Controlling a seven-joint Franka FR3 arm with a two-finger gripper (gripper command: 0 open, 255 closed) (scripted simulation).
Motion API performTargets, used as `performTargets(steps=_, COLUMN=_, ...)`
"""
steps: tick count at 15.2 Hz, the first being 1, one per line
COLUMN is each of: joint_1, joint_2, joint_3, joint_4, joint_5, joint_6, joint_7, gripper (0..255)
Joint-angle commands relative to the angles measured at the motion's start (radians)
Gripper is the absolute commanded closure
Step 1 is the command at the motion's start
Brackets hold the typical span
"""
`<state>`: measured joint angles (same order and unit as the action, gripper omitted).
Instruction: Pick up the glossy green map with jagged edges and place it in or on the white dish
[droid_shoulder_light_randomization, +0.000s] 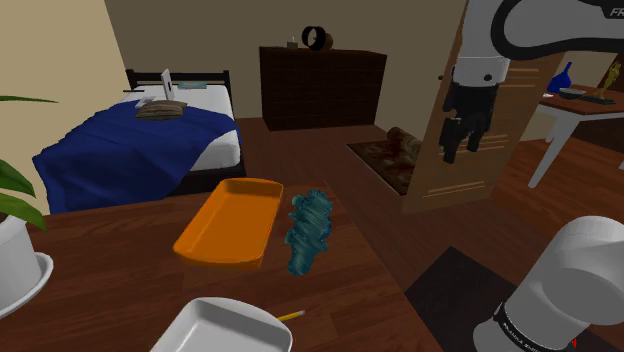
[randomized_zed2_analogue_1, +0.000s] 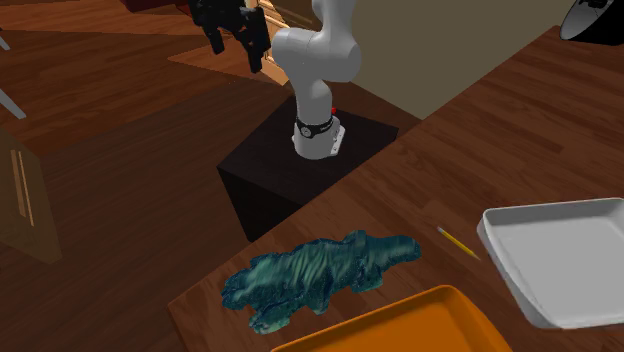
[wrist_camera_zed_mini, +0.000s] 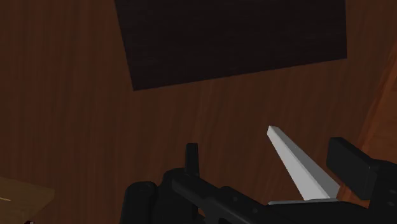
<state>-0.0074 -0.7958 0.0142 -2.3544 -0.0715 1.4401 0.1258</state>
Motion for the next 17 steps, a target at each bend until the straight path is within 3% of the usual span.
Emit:
performTargets(steps=1, joint_1=0.000, joint_2=0.000, joint_3=0.000, joint_4=0.000, joint_5=0.000, joint_6=0.000, joint_7=0.000, gripper=0)
performTargets(steps=9, joint_1=0.014, joint_2=-0.032, joint_3=0.170, joint_4=-0.131, joint_5=0.198, joint_6=0.139, joint_7=0.311, gripper=0)
performTargets(steps=17, joint_1=0.023, joint_2=0.055, joint_3=0.365, joint_4=-0.167, joint_5=0.375, joint_6=0.339, joint_7=0.609, gripper=0)
